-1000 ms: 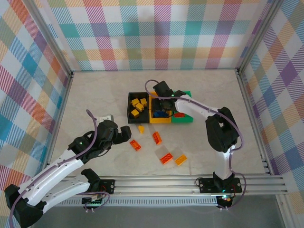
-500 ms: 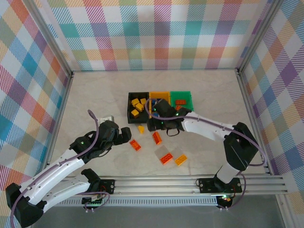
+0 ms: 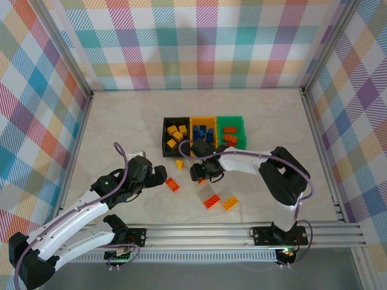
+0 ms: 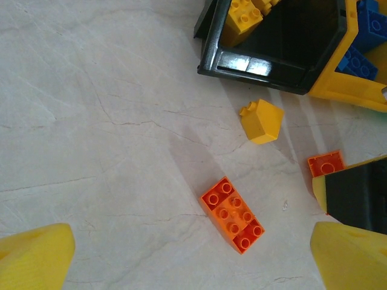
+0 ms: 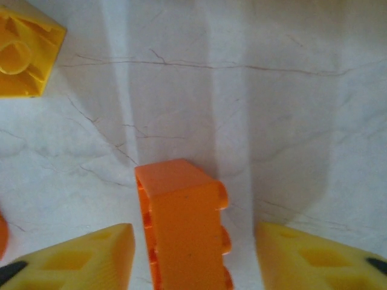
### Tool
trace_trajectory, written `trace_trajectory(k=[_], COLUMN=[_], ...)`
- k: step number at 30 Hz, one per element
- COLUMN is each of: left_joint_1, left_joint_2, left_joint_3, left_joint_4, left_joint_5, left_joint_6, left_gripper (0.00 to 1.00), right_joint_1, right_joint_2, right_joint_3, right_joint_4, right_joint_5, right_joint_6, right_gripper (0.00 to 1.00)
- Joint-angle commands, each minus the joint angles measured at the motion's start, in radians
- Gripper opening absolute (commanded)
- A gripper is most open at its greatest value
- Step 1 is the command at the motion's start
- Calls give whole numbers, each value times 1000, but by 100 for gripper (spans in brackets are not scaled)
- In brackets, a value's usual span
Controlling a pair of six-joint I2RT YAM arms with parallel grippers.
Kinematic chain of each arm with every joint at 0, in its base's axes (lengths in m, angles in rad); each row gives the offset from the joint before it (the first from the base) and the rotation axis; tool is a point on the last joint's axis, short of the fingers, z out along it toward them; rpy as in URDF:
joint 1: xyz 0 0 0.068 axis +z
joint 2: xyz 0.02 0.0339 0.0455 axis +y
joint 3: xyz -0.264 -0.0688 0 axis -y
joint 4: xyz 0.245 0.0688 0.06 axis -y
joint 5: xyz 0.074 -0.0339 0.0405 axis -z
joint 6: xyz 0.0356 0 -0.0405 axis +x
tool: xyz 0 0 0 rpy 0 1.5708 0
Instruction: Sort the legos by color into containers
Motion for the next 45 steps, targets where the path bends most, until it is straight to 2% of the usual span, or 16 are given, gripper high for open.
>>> trace_trajectory(k=[1,3,8,14,16,18,20,23,27,30,32,37,40,45], left_joint_1=[1,2,1,2,2,1,2,1,2,1,1,1,1,2], left_joint_2=[-3,1,26,57,65,65,65,58,46,40,39,24,18,28], left_joint_3=[-5,-3,1,4,5,8,5,3,-1,-1,3,-6,-9,-2], left_joint_4=[-2,10,25,52,55,55,51,44,29,19,8,-1,5,35], left_joint_5=[9,18,32,55,59,58,57,54,45,45,42,40,40,44], left_joint_6=[-2,1,7,11,11,12,11,10,10,12,13,10,12,21], left_gripper=[100,100,100,100,100,100,100,100,100,100,100,100,100,100], right_joint_1=[14,14,14,-12,-29,-31,-28,1,43,49,51,53,53,41], right_joint_2=[1,-33,-139,-279,-289,-266,-235,-178,-72,10,51,79,48,-109], right_joint_3=[6,-5,-19,-2,23,59,65,56,81,103,119,122,109,57], right_joint_4=[17,29,35,-7,-38,-85,-96,-79,-57,-55,-66,-80,-72,-47], right_joint_5=[-21,-6,41,128,133,114,67,33,23,23,26,58,80,156], right_joint_6=[14,17,14,-14,-30,-43,-32,-9,13,24,28,34,32,25], right_gripper=[45,40,35,34,43,61,74,80,80,77,70,42,33,26])
